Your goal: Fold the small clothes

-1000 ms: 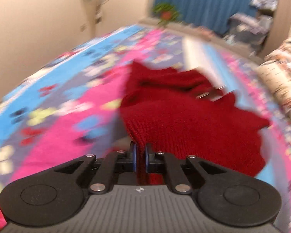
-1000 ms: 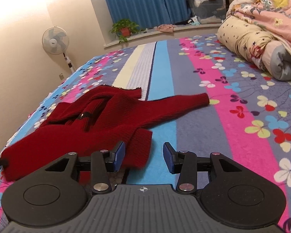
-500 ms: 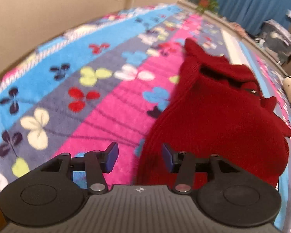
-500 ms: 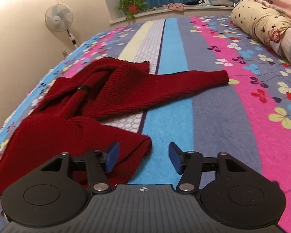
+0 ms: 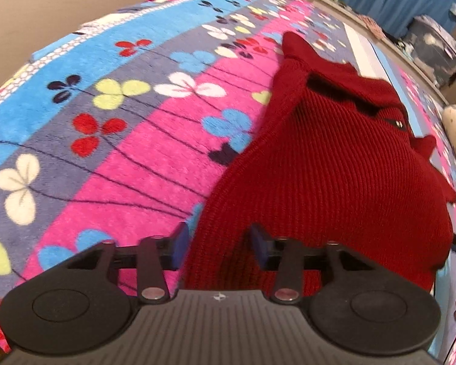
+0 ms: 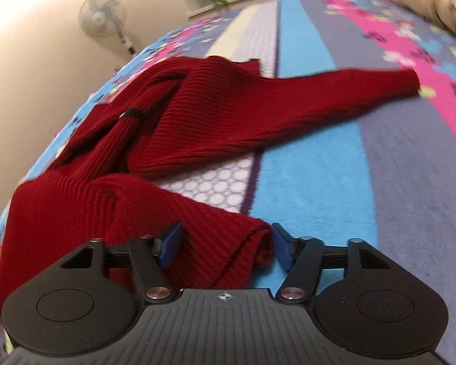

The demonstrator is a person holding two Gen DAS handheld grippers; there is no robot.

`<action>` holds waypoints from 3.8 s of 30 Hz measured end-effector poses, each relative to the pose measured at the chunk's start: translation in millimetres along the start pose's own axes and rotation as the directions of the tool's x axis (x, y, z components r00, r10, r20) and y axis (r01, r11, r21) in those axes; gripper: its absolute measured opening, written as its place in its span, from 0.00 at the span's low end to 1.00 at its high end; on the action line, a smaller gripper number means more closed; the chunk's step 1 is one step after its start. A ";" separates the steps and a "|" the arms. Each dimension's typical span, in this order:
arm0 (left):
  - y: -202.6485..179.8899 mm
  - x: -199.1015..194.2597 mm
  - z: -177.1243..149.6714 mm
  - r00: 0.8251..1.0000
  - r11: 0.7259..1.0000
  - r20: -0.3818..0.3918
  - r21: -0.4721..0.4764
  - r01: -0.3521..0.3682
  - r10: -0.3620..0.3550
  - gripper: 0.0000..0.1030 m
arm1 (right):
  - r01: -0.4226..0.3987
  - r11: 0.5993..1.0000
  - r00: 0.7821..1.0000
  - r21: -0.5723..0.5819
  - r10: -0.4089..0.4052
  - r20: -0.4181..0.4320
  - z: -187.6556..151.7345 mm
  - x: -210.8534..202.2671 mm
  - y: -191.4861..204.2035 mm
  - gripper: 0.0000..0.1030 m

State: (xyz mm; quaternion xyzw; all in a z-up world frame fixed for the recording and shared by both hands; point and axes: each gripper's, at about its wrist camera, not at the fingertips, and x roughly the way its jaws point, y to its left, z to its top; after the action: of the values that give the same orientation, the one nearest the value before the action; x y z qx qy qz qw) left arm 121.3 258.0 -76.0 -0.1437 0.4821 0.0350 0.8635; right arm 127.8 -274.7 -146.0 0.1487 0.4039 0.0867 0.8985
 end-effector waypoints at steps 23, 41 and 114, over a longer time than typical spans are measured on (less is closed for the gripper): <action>-52.3 -85.2 -59.2 0.926 0.862 -0.054 0.351 0.367 -0.373 0.07 | 0.297 0.955 0.948 -0.004 -0.294 0.121 -21.3 -215.7 -40.4 0.15; -111.8 -20.1 -50.4 0.967 0.874 -0.154 0.417 0.251 -0.205 0.66 | 0.417 0.909 0.899 -0.010 -0.414 -0.144 -35.0 -103.9 -71.0 0.56; -343.9 78.4 91.9 0.860 0.827 0.511 0.481 -0.292 0.007 0.85 | 0.257 0.919 0.965 -0.298 -0.228 0.129 1.6 -126.7 10.7 0.37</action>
State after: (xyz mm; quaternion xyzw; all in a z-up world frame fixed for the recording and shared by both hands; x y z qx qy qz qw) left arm 307.1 -51.1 -22.9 0.1598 0.2482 0.0022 0.9554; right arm 45.1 -299.9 -52.8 -0.0425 0.3587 0.0305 0.9320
